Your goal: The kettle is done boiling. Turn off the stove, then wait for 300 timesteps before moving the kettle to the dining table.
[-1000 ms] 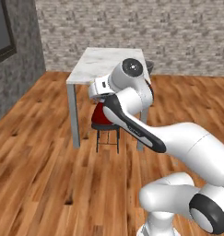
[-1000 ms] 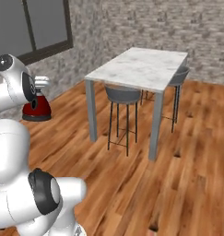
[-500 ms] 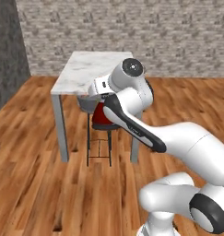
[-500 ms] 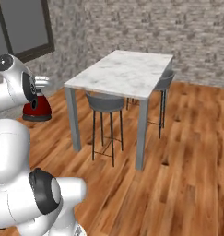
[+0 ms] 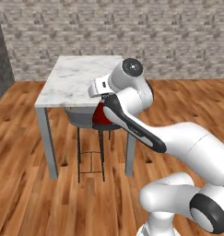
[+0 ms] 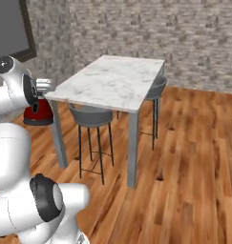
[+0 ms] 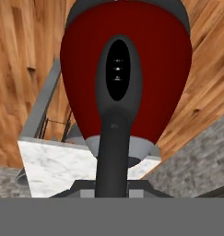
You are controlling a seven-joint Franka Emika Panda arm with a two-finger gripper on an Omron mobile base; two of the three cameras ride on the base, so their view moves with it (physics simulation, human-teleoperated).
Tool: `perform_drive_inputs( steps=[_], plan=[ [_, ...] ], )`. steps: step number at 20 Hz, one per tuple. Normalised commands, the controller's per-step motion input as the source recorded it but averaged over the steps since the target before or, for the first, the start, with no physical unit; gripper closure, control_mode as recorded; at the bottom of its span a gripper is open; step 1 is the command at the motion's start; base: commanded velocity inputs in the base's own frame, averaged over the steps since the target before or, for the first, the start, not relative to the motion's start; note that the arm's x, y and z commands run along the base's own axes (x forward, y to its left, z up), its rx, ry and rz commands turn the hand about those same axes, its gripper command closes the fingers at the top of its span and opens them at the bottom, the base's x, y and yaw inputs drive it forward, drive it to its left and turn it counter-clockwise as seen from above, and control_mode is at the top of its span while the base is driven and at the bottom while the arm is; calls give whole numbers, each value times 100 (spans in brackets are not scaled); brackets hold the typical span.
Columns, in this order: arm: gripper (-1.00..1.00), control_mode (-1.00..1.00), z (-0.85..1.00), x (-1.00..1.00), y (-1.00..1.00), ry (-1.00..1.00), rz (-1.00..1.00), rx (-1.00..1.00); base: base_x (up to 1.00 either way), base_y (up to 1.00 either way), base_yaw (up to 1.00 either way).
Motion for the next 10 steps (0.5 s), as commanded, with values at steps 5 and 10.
perform_drive_inputs(
  steps=[5,10],
  plan=[
    [100,100,0,0,0,0,0,0,62,-23,-16],
    [100,100,0,0,0,0,0,0,62,-22,-15]
  ],
)
